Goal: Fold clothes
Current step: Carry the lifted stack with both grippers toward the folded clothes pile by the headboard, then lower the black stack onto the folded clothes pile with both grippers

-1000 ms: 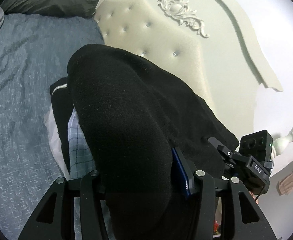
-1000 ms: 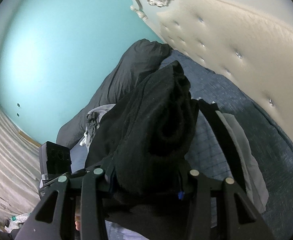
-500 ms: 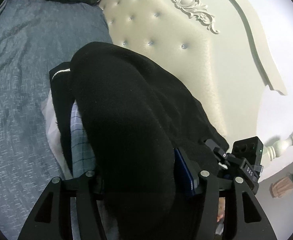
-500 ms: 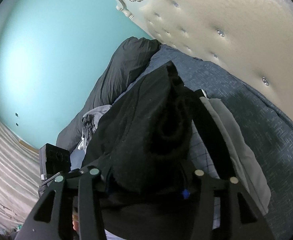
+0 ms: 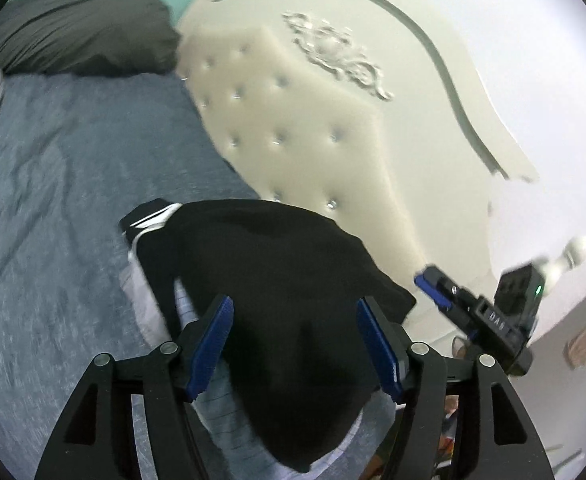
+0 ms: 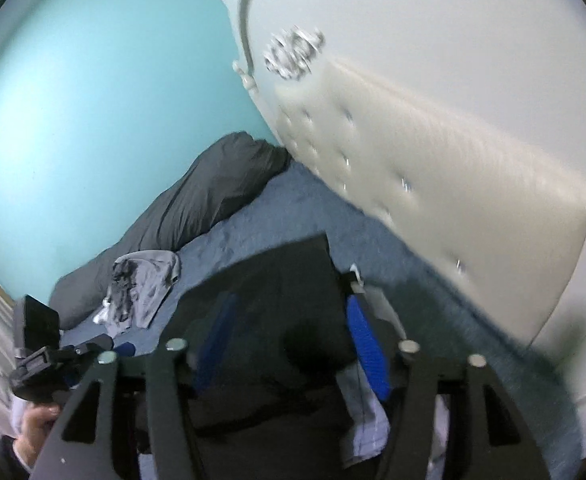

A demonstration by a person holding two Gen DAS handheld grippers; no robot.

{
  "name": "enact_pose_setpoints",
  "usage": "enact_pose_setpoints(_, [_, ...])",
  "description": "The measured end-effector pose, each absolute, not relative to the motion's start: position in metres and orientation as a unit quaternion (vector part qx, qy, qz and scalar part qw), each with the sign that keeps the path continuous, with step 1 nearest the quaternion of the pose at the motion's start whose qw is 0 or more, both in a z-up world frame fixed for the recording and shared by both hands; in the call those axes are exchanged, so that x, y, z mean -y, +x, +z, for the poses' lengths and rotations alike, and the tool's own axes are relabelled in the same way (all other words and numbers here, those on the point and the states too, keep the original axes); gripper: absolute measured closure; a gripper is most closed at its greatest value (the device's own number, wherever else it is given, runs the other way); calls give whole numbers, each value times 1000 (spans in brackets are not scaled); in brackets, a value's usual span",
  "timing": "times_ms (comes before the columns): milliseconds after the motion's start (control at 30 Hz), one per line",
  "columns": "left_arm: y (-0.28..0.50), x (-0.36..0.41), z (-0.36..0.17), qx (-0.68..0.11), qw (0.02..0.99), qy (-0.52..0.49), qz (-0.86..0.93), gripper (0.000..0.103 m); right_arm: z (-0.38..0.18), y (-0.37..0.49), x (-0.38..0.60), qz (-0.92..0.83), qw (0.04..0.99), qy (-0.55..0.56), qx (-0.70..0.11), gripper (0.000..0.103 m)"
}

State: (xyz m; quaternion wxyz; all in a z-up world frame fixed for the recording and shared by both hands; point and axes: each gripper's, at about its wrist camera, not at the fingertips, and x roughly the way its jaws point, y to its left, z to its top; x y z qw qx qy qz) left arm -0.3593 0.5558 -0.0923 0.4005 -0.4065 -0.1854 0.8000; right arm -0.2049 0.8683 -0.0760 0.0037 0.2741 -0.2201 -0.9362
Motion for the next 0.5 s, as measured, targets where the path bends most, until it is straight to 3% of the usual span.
enact_pose_setpoints(167, [-352,-583,-113,132,401,-419,804,36,-78,-227,-841,-934,33,308,177,79])
enact_pose_setpoints(300, [-350,-590,-132,102,386,-425,812,36,-95,-237,-830,-929,35,328,165,83])
enact_pose_setpoints(500, [-342,-592,-155,82,385,-423,816,36,-132,-229,-826,-934,15,322,157,97])
